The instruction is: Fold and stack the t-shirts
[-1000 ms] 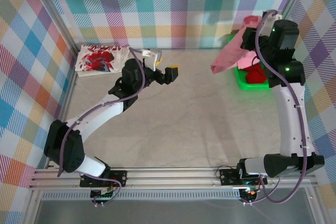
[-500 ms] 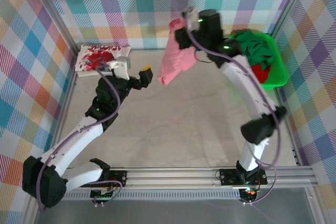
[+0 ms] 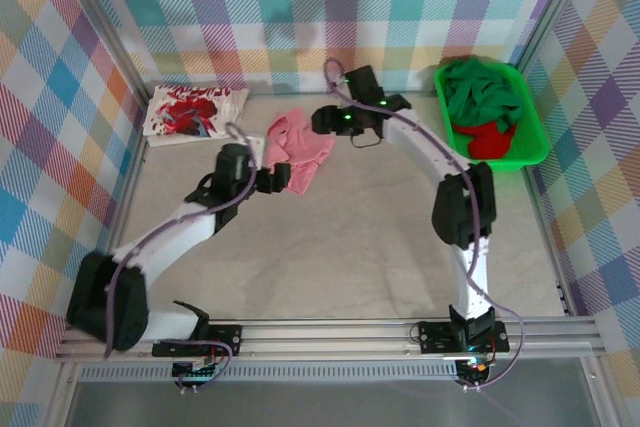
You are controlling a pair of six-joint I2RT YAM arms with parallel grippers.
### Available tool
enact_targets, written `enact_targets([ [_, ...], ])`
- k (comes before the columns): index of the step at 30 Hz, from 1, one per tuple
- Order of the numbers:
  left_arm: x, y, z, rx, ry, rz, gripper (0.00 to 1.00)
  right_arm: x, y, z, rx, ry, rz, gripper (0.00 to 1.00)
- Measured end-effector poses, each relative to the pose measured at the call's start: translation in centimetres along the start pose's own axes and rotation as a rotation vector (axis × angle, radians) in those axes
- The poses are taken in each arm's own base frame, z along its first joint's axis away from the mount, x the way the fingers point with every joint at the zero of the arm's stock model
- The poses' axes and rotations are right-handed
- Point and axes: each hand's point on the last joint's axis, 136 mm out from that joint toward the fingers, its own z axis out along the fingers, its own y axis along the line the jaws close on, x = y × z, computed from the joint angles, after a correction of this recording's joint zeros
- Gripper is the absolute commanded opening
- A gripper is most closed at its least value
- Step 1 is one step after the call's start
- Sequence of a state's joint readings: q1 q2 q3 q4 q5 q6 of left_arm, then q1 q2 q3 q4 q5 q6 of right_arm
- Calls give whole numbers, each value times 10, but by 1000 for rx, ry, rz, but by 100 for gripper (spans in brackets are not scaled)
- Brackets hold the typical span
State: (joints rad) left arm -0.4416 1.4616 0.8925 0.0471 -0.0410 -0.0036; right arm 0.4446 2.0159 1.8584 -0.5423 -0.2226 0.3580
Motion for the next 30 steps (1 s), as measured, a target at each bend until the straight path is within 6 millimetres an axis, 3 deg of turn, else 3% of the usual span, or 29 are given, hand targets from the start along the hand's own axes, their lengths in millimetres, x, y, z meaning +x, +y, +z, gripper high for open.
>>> enact_targets([
  [2,12,-5,28,5,64,24,86,1,-24,-11,25,-24,49,60],
  [5,24,-8,69,0,138,51,71,21,-46,-11,50,-6,96,60],
  [7,24,-9,96,0,166,66,41,37,-51,-4,53,24,114,60],
  [8,22,-10,109,0,176,70,22,48,-55,0,58,45,125,60],
  [10,19,-10,126,-8,186,75,0,65,-63,5,72,78,141,60],
  [13,16,-6,128,-35,199,87,0,80,-67,5,83,106,149,60],
  [16,4,-5,110,-46,186,85,0,78,-65,-2,76,90,145,60],
  [18,-15,-6,86,-41,148,82,0,72,-60,-3,49,72,140,58],
  [23,-91,-14,0,-8,-71,69,2,62,-45,5,-51,51,159,57],
  [24,-103,-16,-13,4,-109,74,16,61,-44,9,-64,54,161,57],
  [25,-111,-19,-22,16,-134,81,44,61,-42,14,-78,58,163,57],
  [26,-116,-20,-25,22,-141,89,58,61,-42,18,-88,62,164,57],
  [28,-113,-19,-10,11,-90,104,58,64,-41,26,-101,75,171,57],
  [30,-102,-13,21,-30,-16,108,60,67,-43,30,-99,85,182,57],
])
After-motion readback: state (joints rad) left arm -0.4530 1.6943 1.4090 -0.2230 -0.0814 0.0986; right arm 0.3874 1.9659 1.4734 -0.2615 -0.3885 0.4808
